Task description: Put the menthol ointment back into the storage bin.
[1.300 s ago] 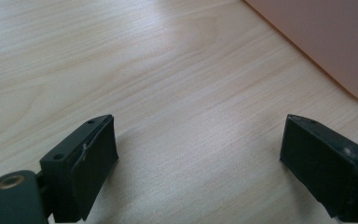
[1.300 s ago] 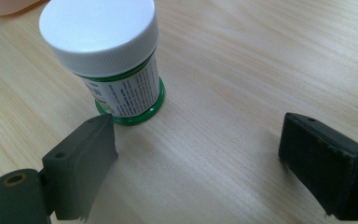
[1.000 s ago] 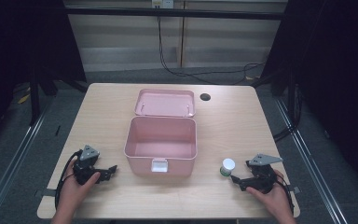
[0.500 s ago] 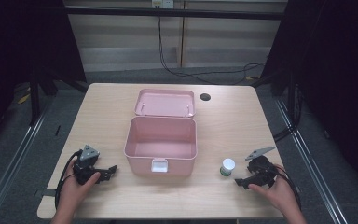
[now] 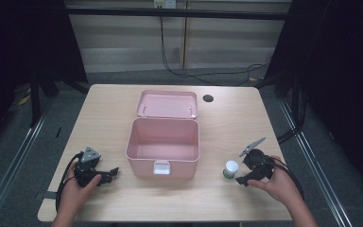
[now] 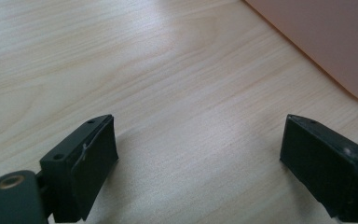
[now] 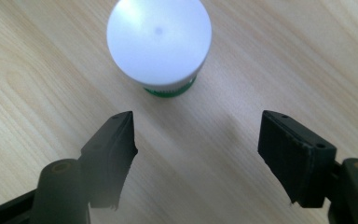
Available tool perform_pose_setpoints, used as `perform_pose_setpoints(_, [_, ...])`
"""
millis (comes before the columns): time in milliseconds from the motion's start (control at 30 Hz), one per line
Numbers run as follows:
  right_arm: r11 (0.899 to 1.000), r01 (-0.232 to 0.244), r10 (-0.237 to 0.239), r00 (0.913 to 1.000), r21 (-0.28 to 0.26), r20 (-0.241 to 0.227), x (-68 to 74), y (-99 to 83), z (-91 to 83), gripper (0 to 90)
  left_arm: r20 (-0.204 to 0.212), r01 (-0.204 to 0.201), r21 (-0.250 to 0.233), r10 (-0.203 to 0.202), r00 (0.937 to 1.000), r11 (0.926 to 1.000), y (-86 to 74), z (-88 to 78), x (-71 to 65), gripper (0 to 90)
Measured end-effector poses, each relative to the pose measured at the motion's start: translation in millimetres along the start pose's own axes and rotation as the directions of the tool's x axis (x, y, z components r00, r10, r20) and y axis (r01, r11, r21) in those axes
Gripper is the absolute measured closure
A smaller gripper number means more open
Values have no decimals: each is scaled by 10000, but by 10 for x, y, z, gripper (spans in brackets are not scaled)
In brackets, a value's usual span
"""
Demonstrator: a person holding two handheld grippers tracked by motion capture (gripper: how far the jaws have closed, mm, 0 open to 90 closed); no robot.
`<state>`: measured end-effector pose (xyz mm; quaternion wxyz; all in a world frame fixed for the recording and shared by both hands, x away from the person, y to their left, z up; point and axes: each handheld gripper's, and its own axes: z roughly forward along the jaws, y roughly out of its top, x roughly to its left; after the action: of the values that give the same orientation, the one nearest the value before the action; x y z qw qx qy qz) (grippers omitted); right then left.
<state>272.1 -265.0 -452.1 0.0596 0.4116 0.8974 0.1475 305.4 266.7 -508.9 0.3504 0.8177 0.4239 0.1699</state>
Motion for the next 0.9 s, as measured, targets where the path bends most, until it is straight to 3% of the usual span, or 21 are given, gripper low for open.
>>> perform_pose_setpoints(500, [9970, 480, -471, 9988, 613, -155, 44, 269, 14, 308, 3, -7, 3, 7, 10000, 10000, 0, 0, 1, 103])
perform_pose_setpoints(900, [9923, 619, -580, 9975, 1068, -398, 72, 415, 70, 320, 22, 2, -15, -2, 10000, 10000, 0, 0, 2, 103])
